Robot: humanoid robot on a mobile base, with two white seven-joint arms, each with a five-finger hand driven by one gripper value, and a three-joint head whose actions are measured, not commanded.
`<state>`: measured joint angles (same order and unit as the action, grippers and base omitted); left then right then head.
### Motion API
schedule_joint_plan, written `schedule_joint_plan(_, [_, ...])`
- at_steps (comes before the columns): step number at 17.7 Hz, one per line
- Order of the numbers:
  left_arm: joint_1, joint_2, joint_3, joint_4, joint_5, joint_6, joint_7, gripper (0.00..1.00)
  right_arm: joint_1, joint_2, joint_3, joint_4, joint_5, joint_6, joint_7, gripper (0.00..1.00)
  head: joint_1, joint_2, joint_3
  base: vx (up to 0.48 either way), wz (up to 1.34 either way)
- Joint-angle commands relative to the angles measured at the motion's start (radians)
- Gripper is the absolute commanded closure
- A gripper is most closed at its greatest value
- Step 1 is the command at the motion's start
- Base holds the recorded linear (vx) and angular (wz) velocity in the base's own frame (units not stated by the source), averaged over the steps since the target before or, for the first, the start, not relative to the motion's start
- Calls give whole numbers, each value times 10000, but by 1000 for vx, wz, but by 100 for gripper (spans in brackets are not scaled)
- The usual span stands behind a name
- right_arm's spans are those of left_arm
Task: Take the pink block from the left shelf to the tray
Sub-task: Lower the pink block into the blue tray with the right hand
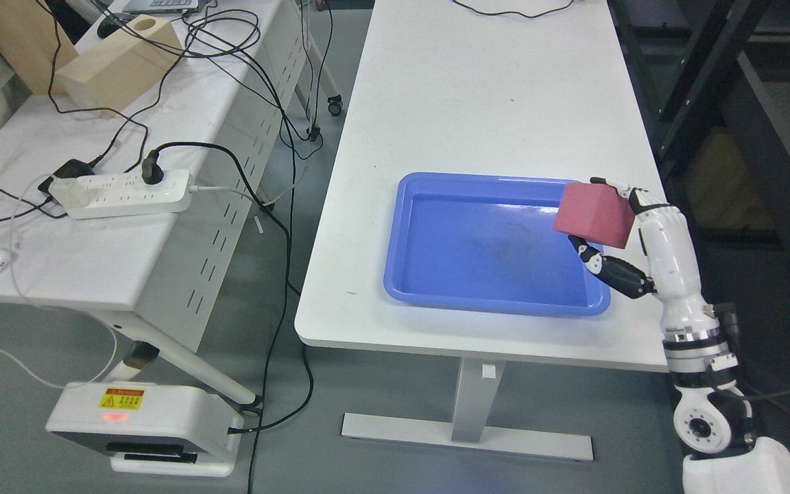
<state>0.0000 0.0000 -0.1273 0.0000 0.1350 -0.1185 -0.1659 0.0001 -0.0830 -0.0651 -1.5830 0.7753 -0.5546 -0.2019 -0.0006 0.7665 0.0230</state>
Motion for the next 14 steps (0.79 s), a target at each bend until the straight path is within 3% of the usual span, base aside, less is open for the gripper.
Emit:
schedule_joint_plan(1, [200,174,0,-174,0,4,2,0,351,1,6,0,-6,-7,-6,96,0,0,0,157,-2])
schedule_joint_plan(5, [200,174,0,-174,0,4,2,0,428,-29,297,0,117,-329,101,94,0,0,0,128,0])
schedule_joint_plan(10, [200,174,0,-174,0,4,2,0,520,-29,466,15,117,-8,3333,82,0,0,0,86,0])
schedule_joint_plan(14, [200,174,0,-174,0,4,2,0,628,-60,894,61,421,146,4396,82,0,0,0,63,0])
